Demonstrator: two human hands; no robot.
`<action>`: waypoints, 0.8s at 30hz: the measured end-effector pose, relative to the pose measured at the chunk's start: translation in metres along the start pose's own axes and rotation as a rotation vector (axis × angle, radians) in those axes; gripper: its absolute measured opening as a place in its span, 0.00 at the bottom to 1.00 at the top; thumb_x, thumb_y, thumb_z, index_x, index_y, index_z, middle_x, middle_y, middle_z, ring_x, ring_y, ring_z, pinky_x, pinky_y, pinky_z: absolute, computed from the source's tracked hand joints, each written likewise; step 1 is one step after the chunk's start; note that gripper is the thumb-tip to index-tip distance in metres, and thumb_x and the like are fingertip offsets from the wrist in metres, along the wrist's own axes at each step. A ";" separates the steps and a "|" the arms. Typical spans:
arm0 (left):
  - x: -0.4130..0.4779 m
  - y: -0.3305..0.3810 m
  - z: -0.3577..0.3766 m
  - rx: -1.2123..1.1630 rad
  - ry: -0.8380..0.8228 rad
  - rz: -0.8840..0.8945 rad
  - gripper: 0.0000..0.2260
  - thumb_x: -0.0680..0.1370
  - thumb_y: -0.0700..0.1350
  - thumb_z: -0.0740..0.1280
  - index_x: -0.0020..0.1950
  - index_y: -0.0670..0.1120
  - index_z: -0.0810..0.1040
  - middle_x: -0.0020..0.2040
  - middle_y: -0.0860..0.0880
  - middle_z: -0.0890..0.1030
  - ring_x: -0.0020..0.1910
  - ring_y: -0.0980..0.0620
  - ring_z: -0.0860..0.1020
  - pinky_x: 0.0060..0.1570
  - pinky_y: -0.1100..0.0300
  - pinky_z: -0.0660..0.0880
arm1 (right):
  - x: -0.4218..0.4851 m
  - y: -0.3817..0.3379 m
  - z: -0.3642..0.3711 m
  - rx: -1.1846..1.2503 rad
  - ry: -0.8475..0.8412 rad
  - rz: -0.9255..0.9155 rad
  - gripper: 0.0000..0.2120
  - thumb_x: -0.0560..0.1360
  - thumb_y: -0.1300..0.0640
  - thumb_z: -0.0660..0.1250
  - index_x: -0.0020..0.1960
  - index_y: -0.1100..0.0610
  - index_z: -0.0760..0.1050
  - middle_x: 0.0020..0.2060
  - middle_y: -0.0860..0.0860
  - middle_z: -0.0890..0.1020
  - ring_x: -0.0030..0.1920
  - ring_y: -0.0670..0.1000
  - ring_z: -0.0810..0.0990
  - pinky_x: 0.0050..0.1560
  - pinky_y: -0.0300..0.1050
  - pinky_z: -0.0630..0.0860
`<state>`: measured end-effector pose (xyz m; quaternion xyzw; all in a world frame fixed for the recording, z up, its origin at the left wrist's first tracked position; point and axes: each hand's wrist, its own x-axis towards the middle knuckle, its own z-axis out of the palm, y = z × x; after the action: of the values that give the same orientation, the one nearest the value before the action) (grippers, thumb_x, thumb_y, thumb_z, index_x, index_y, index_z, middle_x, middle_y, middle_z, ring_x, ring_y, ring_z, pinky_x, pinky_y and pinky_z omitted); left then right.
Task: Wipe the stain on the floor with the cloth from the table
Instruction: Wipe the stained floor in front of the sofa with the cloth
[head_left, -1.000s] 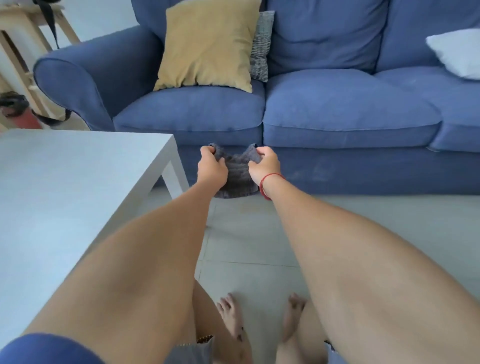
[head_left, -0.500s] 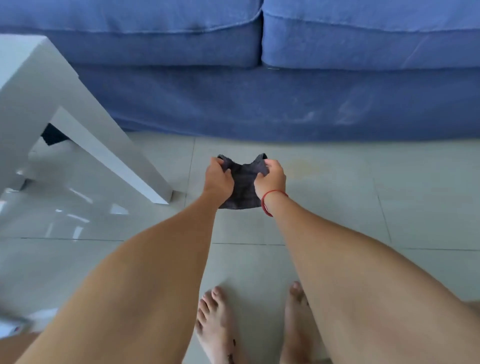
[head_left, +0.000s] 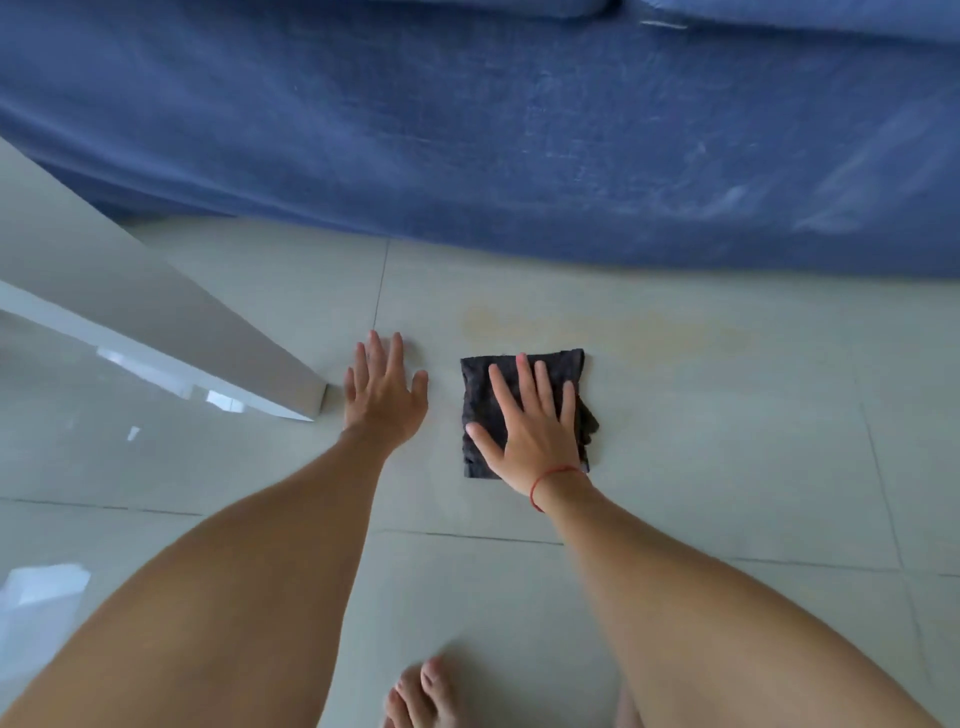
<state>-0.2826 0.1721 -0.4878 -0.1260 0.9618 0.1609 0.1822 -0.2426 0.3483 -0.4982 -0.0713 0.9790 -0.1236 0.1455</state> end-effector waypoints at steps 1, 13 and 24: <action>0.006 -0.004 0.002 0.034 -0.032 0.005 0.28 0.82 0.55 0.49 0.79 0.51 0.44 0.80 0.46 0.40 0.79 0.45 0.40 0.76 0.47 0.43 | 0.004 0.005 0.004 -0.026 0.011 0.001 0.36 0.74 0.33 0.45 0.78 0.46 0.50 0.79 0.52 0.48 0.79 0.55 0.46 0.75 0.62 0.42; 0.016 -0.013 0.018 0.029 -0.095 -0.023 0.27 0.82 0.56 0.44 0.77 0.57 0.36 0.78 0.51 0.32 0.77 0.48 0.33 0.74 0.46 0.33 | 0.116 -0.009 -0.003 -0.060 0.126 0.170 0.25 0.81 0.42 0.44 0.78 0.43 0.49 0.79 0.48 0.48 0.79 0.57 0.45 0.73 0.69 0.41; 0.016 -0.013 0.013 0.002 -0.157 -0.031 0.26 0.82 0.55 0.44 0.77 0.59 0.34 0.77 0.52 0.31 0.76 0.49 0.31 0.73 0.46 0.32 | 0.087 -0.013 0.001 -0.132 0.070 -0.168 0.25 0.80 0.44 0.48 0.76 0.45 0.57 0.78 0.44 0.57 0.78 0.56 0.53 0.73 0.70 0.47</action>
<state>-0.2887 0.1614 -0.5089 -0.1278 0.9426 0.1663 0.2597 -0.3233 0.3203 -0.5191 -0.1583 0.9801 -0.0728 0.0955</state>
